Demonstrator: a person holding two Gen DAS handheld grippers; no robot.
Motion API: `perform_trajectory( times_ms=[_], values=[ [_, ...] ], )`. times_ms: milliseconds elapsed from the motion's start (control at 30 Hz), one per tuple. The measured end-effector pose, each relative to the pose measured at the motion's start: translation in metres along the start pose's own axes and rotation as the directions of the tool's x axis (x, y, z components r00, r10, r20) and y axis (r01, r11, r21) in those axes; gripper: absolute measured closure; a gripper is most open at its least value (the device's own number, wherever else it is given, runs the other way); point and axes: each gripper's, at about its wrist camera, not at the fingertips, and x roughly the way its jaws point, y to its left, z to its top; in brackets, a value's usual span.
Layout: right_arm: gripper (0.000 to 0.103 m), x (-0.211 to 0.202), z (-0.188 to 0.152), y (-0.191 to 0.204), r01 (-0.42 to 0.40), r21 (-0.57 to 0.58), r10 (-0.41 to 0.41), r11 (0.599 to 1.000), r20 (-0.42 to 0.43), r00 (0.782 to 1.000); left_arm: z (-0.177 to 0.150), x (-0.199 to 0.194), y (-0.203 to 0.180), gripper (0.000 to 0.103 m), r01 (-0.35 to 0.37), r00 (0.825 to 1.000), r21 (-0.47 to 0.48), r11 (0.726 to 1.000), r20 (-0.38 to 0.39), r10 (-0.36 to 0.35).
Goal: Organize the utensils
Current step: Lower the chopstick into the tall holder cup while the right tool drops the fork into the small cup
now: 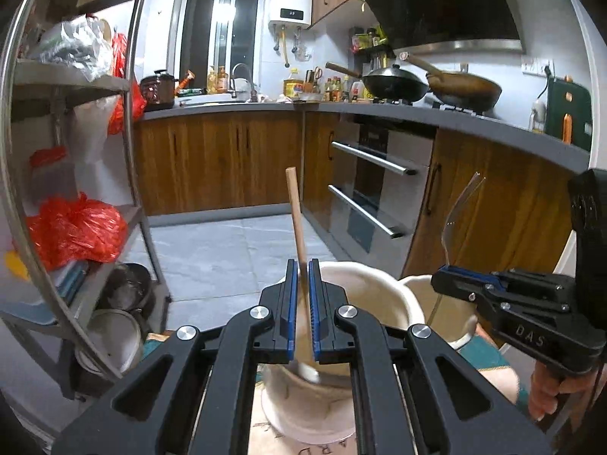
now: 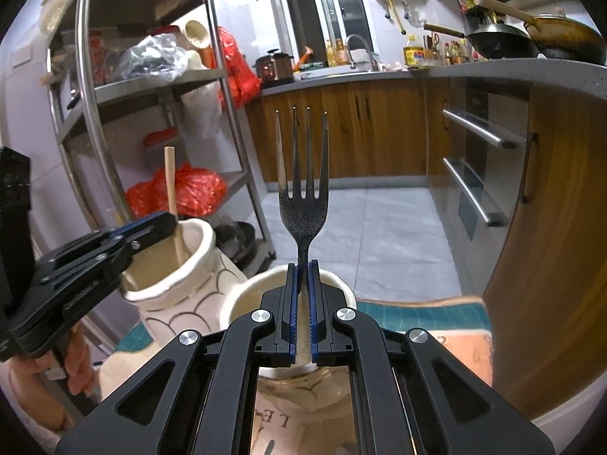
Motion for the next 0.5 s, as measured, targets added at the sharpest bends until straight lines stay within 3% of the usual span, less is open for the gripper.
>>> perform_trajectory(
  times_ms=[300, 500],
  values=[
    [0.097, 0.008, -0.007, -0.005, 0.015, 0.025, -0.014, 1.000, -0.034, 0.999, 0.003, -0.005, 0.003, 0.094, -0.018, 1.000, -0.008, 1.000, -0.003, 0.018],
    [0.097, 0.011, -0.003, -0.004, 0.026, 0.026, -0.025, 0.999, -0.040, 0.999, 0.007, -0.015, 0.005, 0.072, -0.023, 0.999, -0.013, 1.000, 0.023, 0.024]
  ],
)
